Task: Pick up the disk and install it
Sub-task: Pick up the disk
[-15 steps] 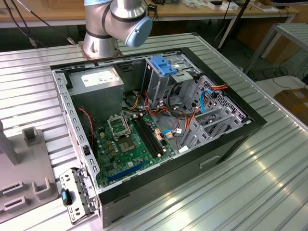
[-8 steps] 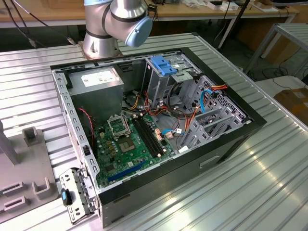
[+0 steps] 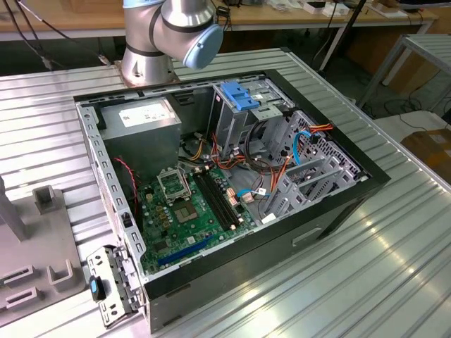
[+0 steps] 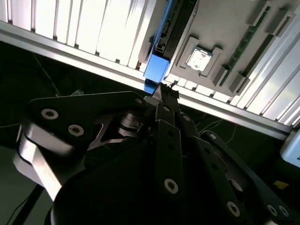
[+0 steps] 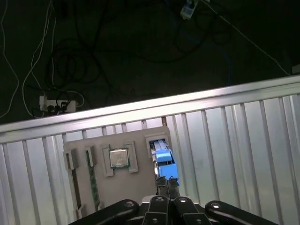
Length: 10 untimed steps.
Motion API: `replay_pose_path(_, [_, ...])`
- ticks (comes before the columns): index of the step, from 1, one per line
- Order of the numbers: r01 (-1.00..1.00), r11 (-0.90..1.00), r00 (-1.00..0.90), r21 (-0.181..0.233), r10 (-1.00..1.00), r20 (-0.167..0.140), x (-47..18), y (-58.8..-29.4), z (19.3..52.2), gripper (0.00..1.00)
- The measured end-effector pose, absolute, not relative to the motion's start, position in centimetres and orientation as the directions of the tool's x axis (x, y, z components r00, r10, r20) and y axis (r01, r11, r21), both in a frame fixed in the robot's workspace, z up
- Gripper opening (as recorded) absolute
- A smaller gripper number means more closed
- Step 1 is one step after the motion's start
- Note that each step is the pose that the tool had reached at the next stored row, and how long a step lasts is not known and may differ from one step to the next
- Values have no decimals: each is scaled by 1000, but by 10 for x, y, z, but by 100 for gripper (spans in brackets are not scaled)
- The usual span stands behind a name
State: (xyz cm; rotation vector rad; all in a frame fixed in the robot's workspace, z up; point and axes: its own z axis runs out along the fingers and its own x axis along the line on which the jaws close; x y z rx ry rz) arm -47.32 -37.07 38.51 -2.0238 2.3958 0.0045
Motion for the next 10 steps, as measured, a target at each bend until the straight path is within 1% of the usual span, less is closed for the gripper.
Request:
replay_pose_path(2, [-986,167,-167,-30,-986,2,-473,-371,384,11])
replay_pose_path(5, [-984,173,-173,-33,-985,1,-473,-370,380,11])
replay_pose_path(6, [-984,173,-173,-33,-985,1,-473,-369,378,17])
replay_pose_path(7, [-984,173,-173,-33,-985,1,-472,-368,377,17])
replay_pose_path(10, [-984,173,-173,-33,-985,1,-472,-367,373,35])
